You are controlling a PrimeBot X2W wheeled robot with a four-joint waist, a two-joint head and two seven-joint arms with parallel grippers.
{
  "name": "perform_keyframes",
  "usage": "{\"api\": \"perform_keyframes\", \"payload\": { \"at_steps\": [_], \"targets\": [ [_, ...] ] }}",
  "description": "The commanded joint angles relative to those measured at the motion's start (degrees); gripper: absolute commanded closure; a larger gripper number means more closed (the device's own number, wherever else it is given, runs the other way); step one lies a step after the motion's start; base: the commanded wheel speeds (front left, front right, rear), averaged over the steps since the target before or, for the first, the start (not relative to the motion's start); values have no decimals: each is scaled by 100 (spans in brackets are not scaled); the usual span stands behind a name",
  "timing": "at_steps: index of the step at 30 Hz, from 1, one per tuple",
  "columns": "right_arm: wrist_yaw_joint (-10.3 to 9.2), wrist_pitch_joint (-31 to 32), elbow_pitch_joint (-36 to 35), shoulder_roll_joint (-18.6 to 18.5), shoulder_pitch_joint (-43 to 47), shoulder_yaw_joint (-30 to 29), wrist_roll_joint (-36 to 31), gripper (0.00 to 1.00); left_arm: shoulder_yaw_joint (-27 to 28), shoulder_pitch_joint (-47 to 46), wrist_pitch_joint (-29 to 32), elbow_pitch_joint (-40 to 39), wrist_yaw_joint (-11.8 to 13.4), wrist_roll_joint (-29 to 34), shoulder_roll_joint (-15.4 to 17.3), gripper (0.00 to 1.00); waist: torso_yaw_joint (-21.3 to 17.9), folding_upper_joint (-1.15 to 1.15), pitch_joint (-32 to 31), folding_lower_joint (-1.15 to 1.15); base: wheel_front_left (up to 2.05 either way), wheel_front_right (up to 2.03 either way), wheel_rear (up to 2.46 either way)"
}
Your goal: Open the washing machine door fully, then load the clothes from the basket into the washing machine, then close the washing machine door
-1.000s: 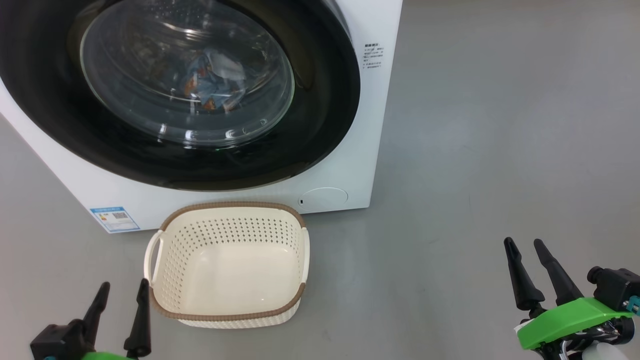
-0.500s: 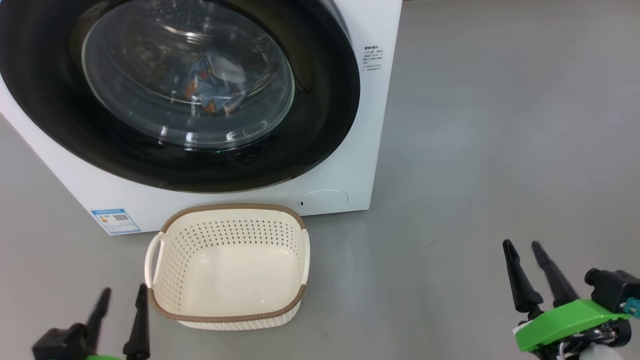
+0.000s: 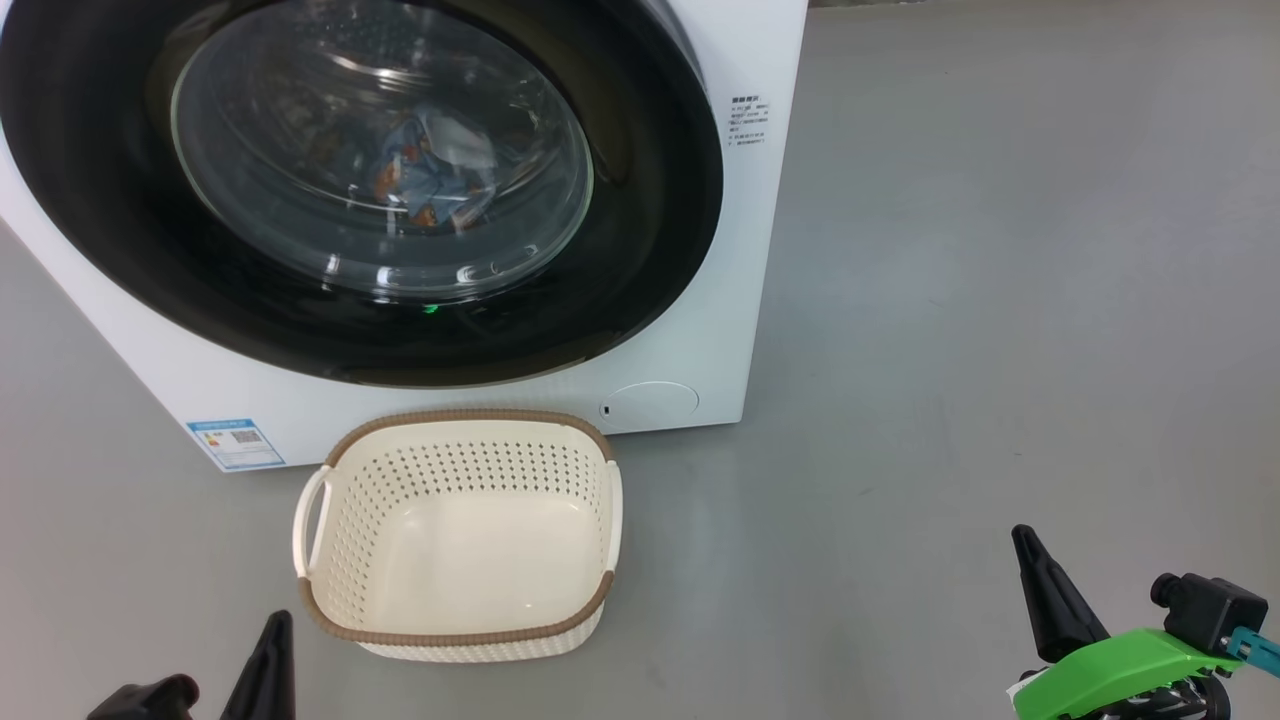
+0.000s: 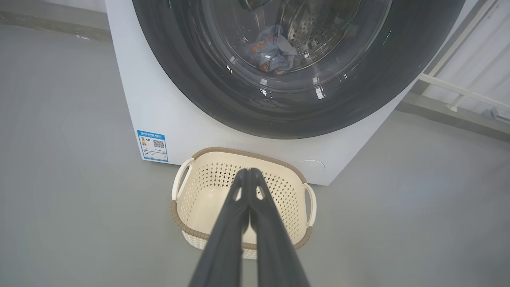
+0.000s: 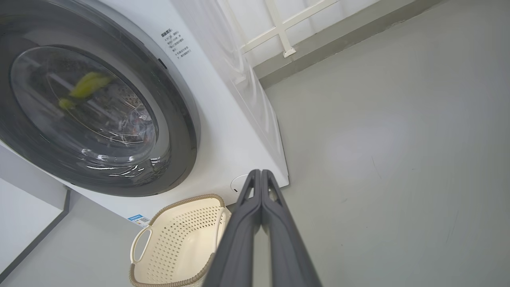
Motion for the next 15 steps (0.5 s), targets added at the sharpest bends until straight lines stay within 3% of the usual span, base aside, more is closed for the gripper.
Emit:
{"api": "perform_keyframes", "payload": {
  "at_steps": [1,15],
  "targets": [
    [1,36,-163,-60,-108,-55,117,100,92,-128,41,-136,-2,-134,76,100,4,0,0,-1,0,0,0],
    [2,268,-260,44,-100,-181,755,100,211,-198,277,-164,-3,-923,3,100,35,0,-41,-1,0,0,0]
  ]
}}
